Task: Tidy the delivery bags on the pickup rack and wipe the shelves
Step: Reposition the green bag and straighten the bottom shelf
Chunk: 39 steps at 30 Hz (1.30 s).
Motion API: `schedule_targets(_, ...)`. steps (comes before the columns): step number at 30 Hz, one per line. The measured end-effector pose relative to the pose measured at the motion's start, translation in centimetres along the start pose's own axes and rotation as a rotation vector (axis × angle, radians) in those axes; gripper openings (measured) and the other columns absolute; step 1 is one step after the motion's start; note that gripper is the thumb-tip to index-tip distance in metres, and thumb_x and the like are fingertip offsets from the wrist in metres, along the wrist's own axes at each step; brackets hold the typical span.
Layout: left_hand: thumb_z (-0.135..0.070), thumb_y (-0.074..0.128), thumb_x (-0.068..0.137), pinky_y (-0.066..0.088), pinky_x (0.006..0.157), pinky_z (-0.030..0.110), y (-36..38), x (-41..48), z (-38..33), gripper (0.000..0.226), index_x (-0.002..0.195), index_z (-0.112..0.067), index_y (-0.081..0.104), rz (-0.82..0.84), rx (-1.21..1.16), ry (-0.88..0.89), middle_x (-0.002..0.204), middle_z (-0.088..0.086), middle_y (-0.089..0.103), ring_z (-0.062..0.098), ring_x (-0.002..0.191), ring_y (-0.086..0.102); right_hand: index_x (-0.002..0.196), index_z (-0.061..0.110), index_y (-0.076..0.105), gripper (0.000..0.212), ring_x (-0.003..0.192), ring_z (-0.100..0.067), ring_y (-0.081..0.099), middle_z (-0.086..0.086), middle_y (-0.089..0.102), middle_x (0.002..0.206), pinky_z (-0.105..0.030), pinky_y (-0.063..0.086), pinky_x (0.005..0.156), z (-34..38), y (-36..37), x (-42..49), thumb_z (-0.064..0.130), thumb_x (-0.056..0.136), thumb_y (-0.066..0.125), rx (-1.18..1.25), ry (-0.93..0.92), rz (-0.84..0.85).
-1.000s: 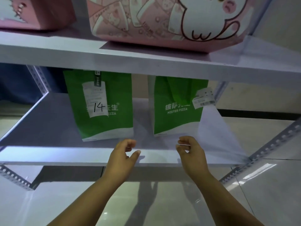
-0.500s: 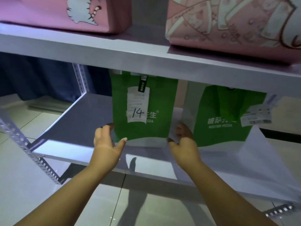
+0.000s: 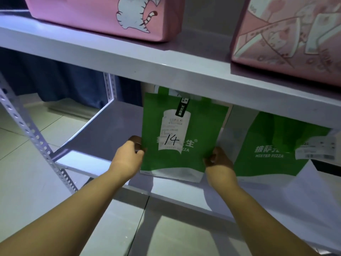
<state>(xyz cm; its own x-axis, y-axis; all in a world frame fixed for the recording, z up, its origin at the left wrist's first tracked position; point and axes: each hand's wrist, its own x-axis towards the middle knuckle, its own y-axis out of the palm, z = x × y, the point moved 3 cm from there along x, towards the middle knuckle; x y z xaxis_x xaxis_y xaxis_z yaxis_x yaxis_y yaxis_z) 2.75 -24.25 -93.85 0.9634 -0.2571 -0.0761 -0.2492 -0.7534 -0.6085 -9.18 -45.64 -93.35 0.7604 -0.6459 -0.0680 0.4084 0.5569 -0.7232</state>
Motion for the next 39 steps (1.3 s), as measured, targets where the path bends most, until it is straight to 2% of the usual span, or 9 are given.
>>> schedule_targets(5,-0.019,0.056,0.092,0.037,0.068,0.028,-2.7,-5.0,0.3,0.007,0.088,-0.013,0.056,-0.036,-0.045,-0.043,0.088,0.000,0.064,0.022,0.085,0.059,0.072,0.015,0.042,0.025,0.062,-0.022,0.047,-0.003,0.051,0.067,-0.027,0.035,0.052,0.0,-0.6,-4.3,0.010,0.091,0.057,0.051,-0.017,0.024)
schedule_targets(9,-0.017,0.055,0.092,0.051,0.073,0.035,-5.2,-9.8,1.1,0.007,0.085,-0.015,0.057,-0.010,-0.077,-0.136,0.087,-0.001,0.066,0.021,0.085,0.062,0.059,0.016,0.033,0.041,0.049,-0.016,0.033,0.000,0.037,0.050,-0.028,0.030,0.050,1.1,-1.1,-8.5,0.010,0.088,0.062,0.073,0.022,0.099)
schedule_targets(14,-0.015,0.057,0.090,0.054,0.080,0.047,-10.6,-16.2,1.4,0.015,0.078,-0.024,0.060,0.014,-0.164,-0.285,0.089,-0.004,0.070,0.023,0.084,0.066,0.060,0.014,0.038,0.037,0.052,-0.015,0.035,-0.002,0.041,0.053,-0.017,0.028,0.046,4.4,-3.2,-14.8,0.010,0.086,0.063,0.031,0.025,0.177)
schedule_targets(19,-0.012,0.056,0.089,0.057,0.069,0.051,-16.6,-23.1,-0.4,0.027,0.070,-0.030,0.060,0.020,-0.214,-0.399,0.083,0.009,0.070,0.035,0.080,0.067,0.060,0.016,0.042,0.034,0.059,-0.022,0.047,-0.006,0.046,0.056,-0.039,0.048,0.065,8.2,-6.5,-21.2,0.009,0.086,0.063,0.089,0.095,0.309)
schedule_targets(22,-0.013,0.057,0.089,0.058,0.067,0.049,-20.1,-27.6,-2.4,0.019,0.074,-0.024,0.060,0.000,-0.193,-0.434,0.082,0.009,0.070,0.034,0.077,0.067,0.062,0.018,0.045,0.031,0.061,-0.025,0.053,-0.004,0.050,0.056,-0.039,0.049,0.067,10.8,-9.5,-25.5,0.012,0.087,0.062,0.055,0.085,0.351)
schedule_targets(25,-0.015,0.058,0.088,0.057,0.070,0.050,-24.0,-31.7,-4.7,0.013,0.079,-0.023,0.060,-0.012,-0.195,-0.445,0.082,0.007,0.070,0.034,0.076,0.067,0.062,0.015,0.048,0.028,0.068,-0.030,0.059,-0.005,0.054,0.059,-0.035,0.048,0.067,13.7,-12.8,-29.2,0.014,0.086,0.063,0.042,0.089,0.362)
schedule_targets(29,-0.015,0.058,0.088,0.056,0.072,0.050,-29.3,-36.3,-8.5,0.011,0.080,-0.021,0.060,-0.046,-0.227,-0.437,0.084,0.005,0.070,0.034,0.078,0.067,0.069,0.011,0.055,0.019,0.075,-0.030,0.061,-0.009,0.063,0.071,-0.046,0.053,0.076,17.8,-17.0,-33.5,0.015,0.085,0.063,0.076,0.091,0.376)
schedule_targets(34,-0.013,0.057,0.090,0.058,0.071,0.048,-36.5,-39.3,-13.4,0.018,0.078,-0.025,0.060,-0.075,-0.274,-0.375,0.087,0.002,0.070,0.027,0.082,0.067,0.066,0.019,0.051,0.024,0.072,-0.028,0.060,-0.002,0.060,0.067,-0.049,0.053,0.077,24.4,-21.5,-37.3,0.015,0.087,0.063,0.127,0.048,0.335)
schedule_targets(39,-0.010,0.056,0.090,0.058,0.066,0.035,-43.5,-39.9,-17.5,0.019,0.077,-0.024,0.060,-0.115,-0.354,-0.273,0.084,-0.001,0.069,0.019,0.082,0.067,0.067,0.021,0.050,0.025,0.065,-0.018,0.056,0.003,0.059,0.065,-0.032,0.050,0.066,31.4,-24.7,-39.9,0.014,0.087,0.062,0.201,-0.008,0.200)
